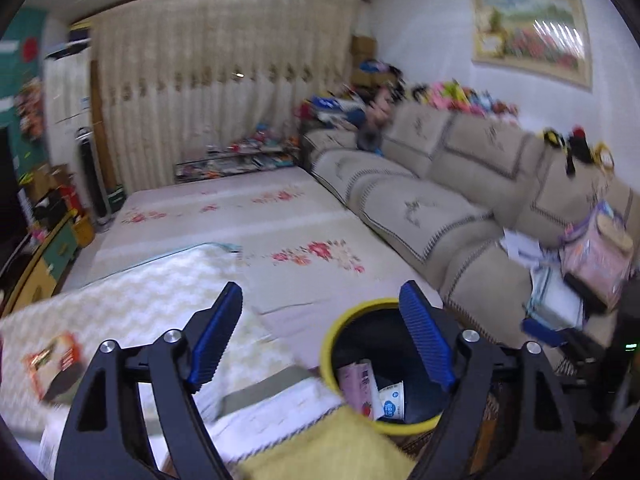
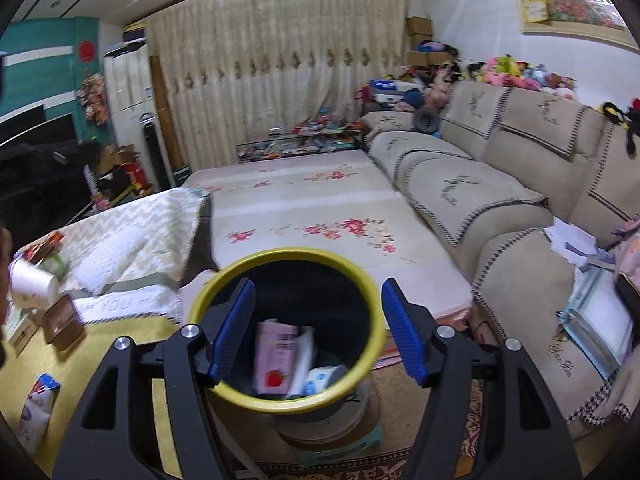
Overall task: Collect trash
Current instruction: 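Grasp the brown plastic tray with the right gripper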
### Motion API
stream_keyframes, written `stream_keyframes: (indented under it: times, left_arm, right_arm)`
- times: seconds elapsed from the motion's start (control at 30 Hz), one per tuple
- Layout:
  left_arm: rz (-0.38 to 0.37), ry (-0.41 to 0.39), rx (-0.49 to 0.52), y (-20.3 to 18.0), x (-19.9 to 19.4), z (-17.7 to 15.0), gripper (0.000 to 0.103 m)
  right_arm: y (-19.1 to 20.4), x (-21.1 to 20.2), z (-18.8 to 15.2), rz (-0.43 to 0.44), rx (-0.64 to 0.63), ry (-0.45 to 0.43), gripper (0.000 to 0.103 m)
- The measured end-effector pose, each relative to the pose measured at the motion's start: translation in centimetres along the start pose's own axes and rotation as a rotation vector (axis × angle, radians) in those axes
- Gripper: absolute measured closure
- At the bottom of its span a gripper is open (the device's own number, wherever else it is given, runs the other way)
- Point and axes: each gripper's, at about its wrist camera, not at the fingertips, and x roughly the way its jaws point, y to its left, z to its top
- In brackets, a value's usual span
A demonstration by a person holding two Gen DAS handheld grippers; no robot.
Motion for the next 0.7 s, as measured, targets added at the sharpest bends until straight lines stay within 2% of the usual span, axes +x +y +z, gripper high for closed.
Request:
stream_keyframes:
  times: [0.17,0.23,0.4,0.53,0.6,0.7]
  left_arm:
    - [0.098,-0.051,-0.081,5.4,-7.5,-2.9,0.011]
    - [0.191,-0.071,-0.112,8.0,-10.7,-4.8,0.006]
    - [0.335,-0.046,-0.199,13.6,-16.2,-9.8,0.005]
    - [0.437,-0.020,-0.270,17.3,-19.6,-13.8,0.005]
    - [0.472,-0.007,-0.294,18.6,-20.5,-15.4,0.005]
    - [0.494,0.017,-0.322,19.8,-21.2,-17.4,0.005]
  right_arm:
    - [5.7,1.0,-0.3,0.119,-0.079,0.034,0.040]
    - [7.9,1.5,-0.6,0.173,-0.105,0.054,0.040]
    - [14.0,3.4,-1.0,0.345,-0.170,0.135,0.040]
    - [18.3,4.0,-1.3,0.406,-0.235,0.167,0.040]
    - [20.2,4.5,-1.2,0.451,-0.263,0.196,0.041]
    - [22.2,5.5,-1.3,0.457,-0.307,0.230,0.046]
